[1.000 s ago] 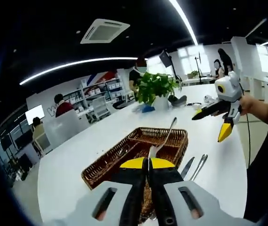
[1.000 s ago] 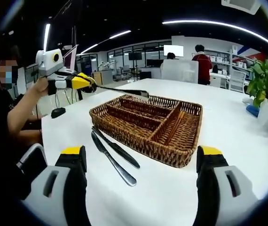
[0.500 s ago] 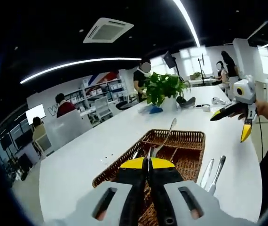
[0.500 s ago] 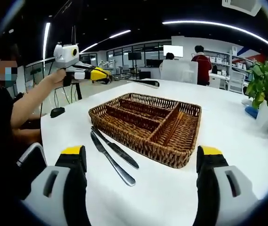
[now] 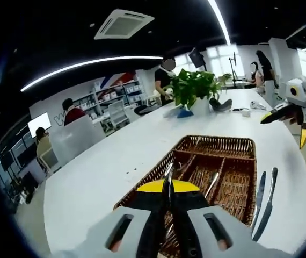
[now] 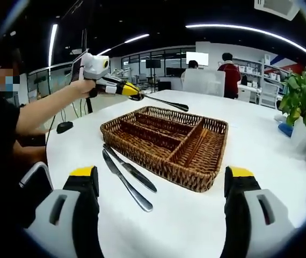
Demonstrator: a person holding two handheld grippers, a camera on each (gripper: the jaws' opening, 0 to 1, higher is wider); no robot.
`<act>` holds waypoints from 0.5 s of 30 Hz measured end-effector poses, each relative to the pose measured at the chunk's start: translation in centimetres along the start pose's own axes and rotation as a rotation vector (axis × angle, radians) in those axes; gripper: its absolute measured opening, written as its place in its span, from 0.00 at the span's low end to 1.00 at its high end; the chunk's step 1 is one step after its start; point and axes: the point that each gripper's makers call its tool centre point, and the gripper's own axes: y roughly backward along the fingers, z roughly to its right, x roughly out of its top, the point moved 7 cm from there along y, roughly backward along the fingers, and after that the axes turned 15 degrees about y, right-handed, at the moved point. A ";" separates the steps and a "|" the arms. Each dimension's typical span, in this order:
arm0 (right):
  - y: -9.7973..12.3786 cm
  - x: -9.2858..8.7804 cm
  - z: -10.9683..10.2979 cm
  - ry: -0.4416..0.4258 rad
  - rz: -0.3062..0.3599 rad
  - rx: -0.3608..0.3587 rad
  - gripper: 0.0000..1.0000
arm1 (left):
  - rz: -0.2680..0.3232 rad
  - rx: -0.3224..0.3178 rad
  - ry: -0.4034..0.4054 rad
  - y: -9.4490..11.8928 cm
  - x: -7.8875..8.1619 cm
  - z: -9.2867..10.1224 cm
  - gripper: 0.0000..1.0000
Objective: Arrange the knives, forks, and spoons in their matching storage slots by inserting each utensil handle-first until every utensil is classified and aligned in the correct compartment
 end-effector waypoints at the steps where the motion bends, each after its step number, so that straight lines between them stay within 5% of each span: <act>1: 0.0 0.0 0.0 -0.001 -0.001 0.000 1.00 | -0.008 0.003 0.000 -0.2 -0.1 -0.2 0.01; 15: 0.1 -0.3 0.4 0.000 -0.013 -0.009 1.00 | -0.162 -0.003 -0.002 -3.9 -1.1 -2.6 0.01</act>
